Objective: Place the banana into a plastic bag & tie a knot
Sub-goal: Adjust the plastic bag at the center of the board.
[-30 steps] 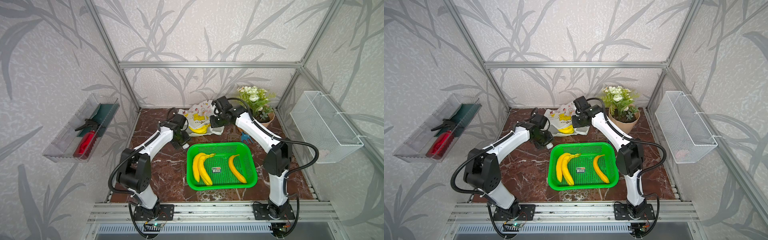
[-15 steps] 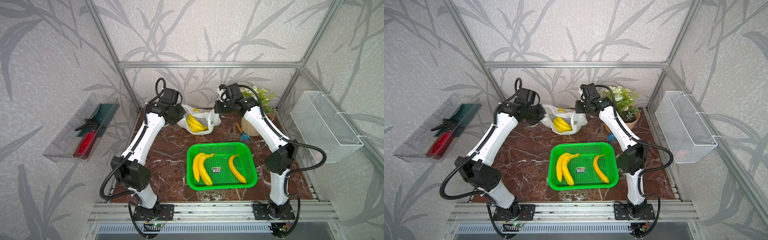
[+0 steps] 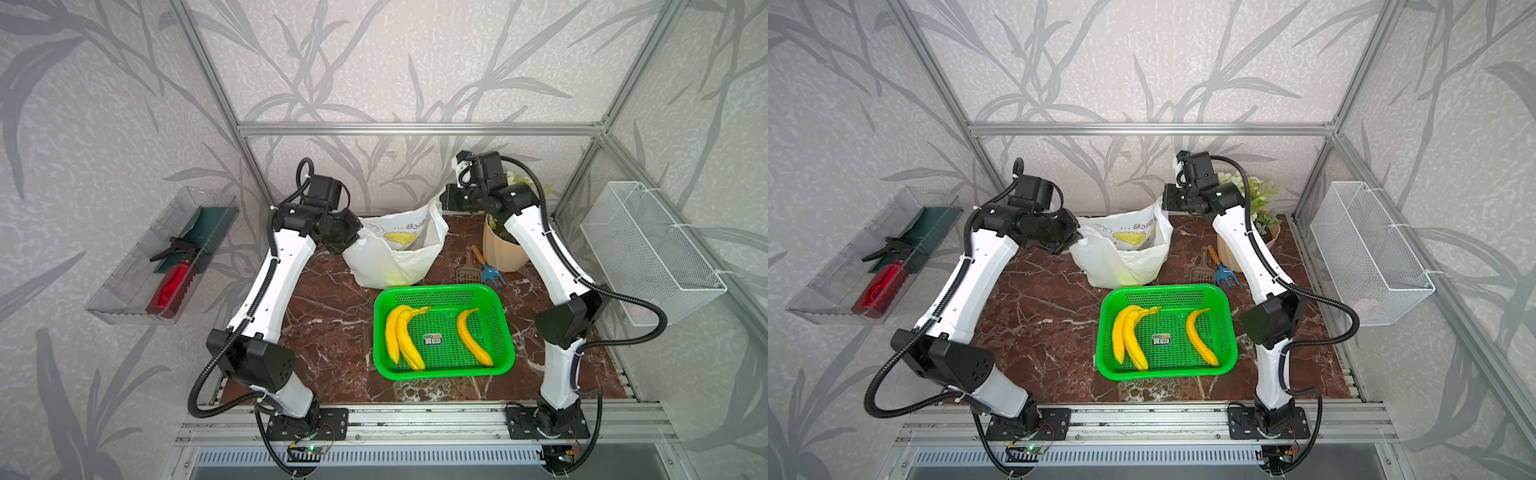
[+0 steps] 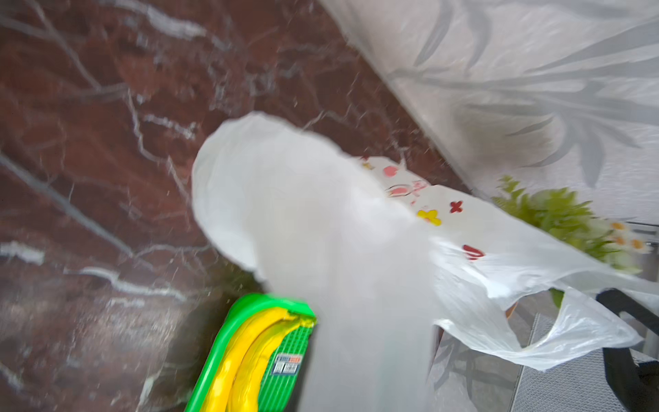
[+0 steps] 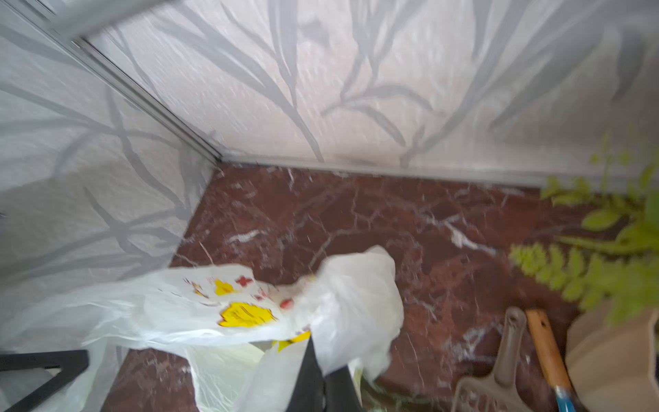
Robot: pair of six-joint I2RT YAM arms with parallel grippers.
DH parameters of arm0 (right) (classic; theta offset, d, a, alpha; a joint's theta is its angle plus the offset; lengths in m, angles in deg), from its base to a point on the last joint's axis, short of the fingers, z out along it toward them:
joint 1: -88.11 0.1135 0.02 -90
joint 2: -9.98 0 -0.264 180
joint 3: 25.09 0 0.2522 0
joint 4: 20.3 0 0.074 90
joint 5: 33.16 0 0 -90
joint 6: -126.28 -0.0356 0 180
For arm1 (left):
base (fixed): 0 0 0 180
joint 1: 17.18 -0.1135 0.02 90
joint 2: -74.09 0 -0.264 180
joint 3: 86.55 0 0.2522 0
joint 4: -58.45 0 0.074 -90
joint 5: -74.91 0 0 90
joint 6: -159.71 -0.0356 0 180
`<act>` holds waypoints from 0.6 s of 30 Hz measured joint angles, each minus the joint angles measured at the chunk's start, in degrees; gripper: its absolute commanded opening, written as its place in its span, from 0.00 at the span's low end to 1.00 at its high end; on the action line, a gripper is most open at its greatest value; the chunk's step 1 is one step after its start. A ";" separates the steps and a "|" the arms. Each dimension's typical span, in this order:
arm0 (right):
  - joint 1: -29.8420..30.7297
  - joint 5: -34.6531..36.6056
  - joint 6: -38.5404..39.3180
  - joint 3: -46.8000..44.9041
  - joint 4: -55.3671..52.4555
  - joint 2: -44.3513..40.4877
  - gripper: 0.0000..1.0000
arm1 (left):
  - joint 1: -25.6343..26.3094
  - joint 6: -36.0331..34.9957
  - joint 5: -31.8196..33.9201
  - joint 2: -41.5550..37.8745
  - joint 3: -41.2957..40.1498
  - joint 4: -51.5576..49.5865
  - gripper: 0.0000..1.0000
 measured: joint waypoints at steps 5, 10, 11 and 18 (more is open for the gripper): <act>-0.11 2.67 0.22 -18.62 0.76 -6.88 0.07 | 1.20 3.50 -3.69 -5.79 -9.55 0.13 0.00; 0.28 6.86 1.64 -25.94 1.49 -15.54 0.45 | 2.60 5.27 -6.01 -10.08 -10.47 0.00 0.00; 0.57 7.98 2.21 -27.19 1.62 -17.99 0.49 | 2.69 5.31 -6.21 -10.54 -10.45 -0.20 0.00; 11.21 18.49 5.20 -35.54 1.60 -33.48 0.64 | 2.78 4.79 -6.38 -10.80 -10.29 -3.15 0.00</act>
